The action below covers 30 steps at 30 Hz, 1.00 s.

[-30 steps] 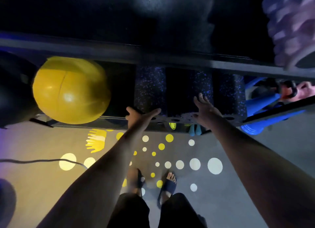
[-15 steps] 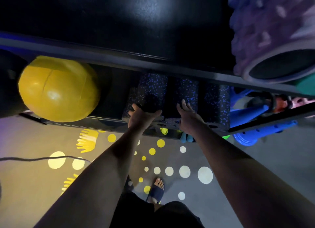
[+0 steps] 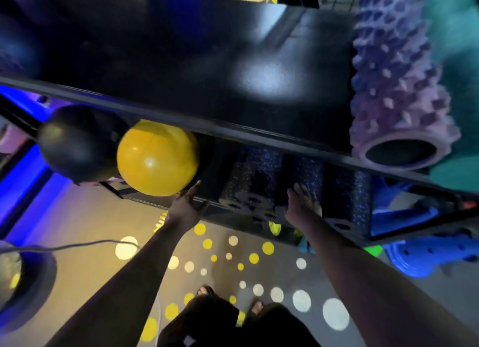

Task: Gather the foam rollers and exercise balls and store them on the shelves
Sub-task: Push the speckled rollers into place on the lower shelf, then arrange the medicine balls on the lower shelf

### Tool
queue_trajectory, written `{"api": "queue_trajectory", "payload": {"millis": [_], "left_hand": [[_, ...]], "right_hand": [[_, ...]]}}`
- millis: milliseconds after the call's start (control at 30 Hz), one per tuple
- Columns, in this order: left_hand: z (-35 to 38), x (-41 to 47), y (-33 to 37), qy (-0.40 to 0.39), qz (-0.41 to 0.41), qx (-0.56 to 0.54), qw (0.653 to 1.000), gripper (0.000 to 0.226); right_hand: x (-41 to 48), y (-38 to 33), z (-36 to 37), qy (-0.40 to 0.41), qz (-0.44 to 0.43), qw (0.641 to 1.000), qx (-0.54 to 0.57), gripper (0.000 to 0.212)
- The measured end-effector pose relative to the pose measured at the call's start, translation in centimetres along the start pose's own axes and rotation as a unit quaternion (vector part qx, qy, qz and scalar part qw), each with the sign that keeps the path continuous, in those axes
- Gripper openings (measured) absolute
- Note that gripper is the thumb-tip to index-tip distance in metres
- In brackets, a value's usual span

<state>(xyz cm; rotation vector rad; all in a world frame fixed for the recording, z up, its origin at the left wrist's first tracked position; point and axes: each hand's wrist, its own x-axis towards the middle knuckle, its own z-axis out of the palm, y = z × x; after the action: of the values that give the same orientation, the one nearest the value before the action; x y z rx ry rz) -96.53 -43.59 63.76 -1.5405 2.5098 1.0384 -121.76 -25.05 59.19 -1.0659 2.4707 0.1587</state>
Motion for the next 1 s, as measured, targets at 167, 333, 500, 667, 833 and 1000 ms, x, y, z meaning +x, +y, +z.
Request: {"api": "queue_trajectory", "payload": {"millis": [167,333,500,667,833,1000], "left_hand": [[-2.5,-0.4,-2.1,-0.006,-0.019,0.017,1.000,0.067],[-4.0,1.5,-5.2,-0.022,-0.009,0.011,1.000,0.067],[-7.4,6.4,-9.6,-0.034,0.036,0.004,0.999,0.065],[-12.2,13.0,-16.8,-0.052,0.077,0.018,0.995,0.066],[-17.0,19.1,-23.8,-0.066,0.122,0.069,0.988,0.068],[-17.5,23.0,-24.4,-0.134,0.113,0.114,0.978,0.081]], "right_hand": [[-0.1,-4.2,0.9,-0.015,-0.013,0.997,0.068,0.054],[-0.4,-9.8,2.3,-0.031,-0.022,0.994,0.105,0.052],[0.5,-17.3,2.3,-0.023,0.002,0.987,0.159,0.056],[2.3,-25.9,2.2,0.000,0.052,0.983,0.179,0.053],[4.4,-35.8,1.9,0.014,0.047,0.973,0.225,0.055],[3.5,-42.8,1.5,0.050,0.064,0.940,0.330,0.050]]}}
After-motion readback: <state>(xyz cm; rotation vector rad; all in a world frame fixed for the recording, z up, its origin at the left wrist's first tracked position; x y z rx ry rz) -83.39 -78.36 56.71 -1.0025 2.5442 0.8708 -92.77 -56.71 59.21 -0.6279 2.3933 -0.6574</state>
